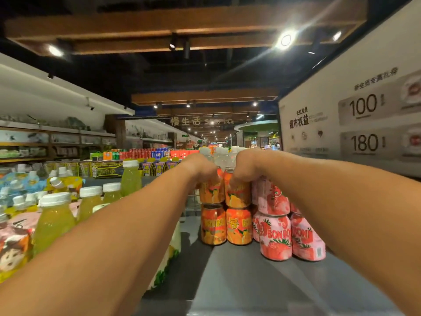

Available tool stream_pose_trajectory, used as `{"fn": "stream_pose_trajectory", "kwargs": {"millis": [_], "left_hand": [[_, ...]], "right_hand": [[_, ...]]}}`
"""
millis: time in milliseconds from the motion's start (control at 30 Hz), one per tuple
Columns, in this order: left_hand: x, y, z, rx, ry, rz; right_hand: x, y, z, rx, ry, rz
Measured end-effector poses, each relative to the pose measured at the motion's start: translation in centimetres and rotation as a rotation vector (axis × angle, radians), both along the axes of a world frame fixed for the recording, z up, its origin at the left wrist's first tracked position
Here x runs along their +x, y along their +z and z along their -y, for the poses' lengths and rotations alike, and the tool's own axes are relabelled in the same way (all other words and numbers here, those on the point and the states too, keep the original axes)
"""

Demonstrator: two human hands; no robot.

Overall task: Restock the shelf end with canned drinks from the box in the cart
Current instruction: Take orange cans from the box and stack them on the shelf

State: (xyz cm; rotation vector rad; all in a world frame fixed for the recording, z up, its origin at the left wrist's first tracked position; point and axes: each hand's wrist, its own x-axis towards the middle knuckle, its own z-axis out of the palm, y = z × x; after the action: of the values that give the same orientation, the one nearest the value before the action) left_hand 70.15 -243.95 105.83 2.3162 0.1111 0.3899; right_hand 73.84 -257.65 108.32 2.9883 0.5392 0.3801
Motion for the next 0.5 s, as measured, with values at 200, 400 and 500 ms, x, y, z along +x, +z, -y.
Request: {"fn": "stream_pose_trajectory", "kwargs": {"millis": [200, 400, 500], "left_hand": [[0.8, -1.3, -0.5, -0.016, 0.015, 0.004], [0.5, -1.3, -1.3, 0.109, -0.017, -0.031], [0.2, -1.2, -1.3, 0.258, 0.012, -0.018]], "right_hand": [[-0.3, 0.0, -0.2, -0.157, 0.018, -0.01], [-0.6, -0.1, -0.5, -0.219, 0.004, -0.061], [-0.9, -0.1, -0.7, -0.252, 0.0, -0.072]]}}
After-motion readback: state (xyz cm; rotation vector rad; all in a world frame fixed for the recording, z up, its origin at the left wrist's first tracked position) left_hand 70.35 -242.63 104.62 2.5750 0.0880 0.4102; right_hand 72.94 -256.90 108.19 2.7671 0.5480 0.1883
